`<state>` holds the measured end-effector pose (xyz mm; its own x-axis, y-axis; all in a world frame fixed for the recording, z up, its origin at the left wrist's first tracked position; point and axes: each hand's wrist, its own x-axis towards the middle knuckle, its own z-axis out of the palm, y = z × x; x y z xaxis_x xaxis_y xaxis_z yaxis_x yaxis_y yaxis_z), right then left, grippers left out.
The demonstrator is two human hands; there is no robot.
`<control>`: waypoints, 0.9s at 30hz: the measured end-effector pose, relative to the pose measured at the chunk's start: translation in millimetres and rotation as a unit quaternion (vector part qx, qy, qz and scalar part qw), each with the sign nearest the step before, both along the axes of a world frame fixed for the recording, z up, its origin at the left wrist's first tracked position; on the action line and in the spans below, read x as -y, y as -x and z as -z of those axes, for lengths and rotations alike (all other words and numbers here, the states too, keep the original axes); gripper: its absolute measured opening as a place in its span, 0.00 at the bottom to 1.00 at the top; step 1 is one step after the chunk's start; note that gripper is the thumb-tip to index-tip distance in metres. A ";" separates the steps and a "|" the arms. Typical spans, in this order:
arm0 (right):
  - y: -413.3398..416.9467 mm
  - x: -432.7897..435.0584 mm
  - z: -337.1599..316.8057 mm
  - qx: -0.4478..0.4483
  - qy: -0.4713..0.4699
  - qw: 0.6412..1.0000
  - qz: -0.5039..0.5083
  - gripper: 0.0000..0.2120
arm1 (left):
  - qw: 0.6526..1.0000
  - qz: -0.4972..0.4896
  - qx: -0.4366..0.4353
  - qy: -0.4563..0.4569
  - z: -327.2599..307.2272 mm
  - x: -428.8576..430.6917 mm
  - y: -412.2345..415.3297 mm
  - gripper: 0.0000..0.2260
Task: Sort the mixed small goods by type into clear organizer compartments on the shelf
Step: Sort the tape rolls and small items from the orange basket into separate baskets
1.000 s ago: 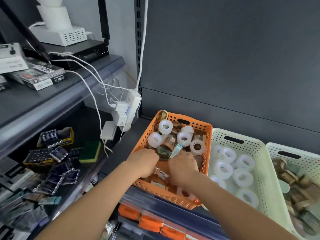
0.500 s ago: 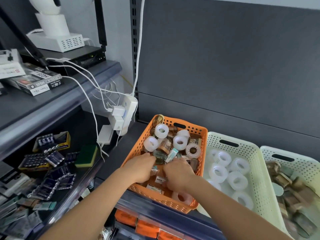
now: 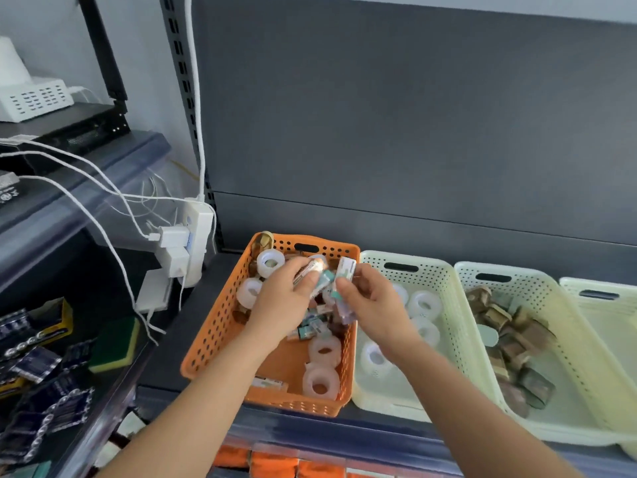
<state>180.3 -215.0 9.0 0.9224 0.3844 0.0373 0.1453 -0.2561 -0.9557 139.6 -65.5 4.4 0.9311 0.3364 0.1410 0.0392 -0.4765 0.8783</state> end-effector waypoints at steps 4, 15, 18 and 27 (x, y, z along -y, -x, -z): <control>-8.7 54.6 -6.4 -0.008 -0.016 0.997 0.079 0.16 | 0.998 0.053 0.028 -0.003 -10.0 50.2 -19.4 0.05; -13.7 271.8 -13.8 0.004 0.007 0.982 0.189 0.09 | 0.986 0.166 0.023 0.015 -14.4 264.8 -60.3 0.06; -16.2 333.6 -14.2 0.014 0.042 0.977 0.207 0.09 | 0.985 0.171 0.026 -0.024 -12.5 328.6 -67.7 0.10; -51.2 442.1 1.2 0.012 0.180 0.963 0.200 0.11 | 0.973 0.200 -0.026 -0.110 -7.3 440.9 -106.5 0.04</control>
<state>231.5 -657.1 7.8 0.9999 -0.0101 -0.0081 -0.0126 -0.6100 -0.7923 246.1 -506.4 11.7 0.9892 -0.0868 0.1182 -0.1463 -0.6396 0.7547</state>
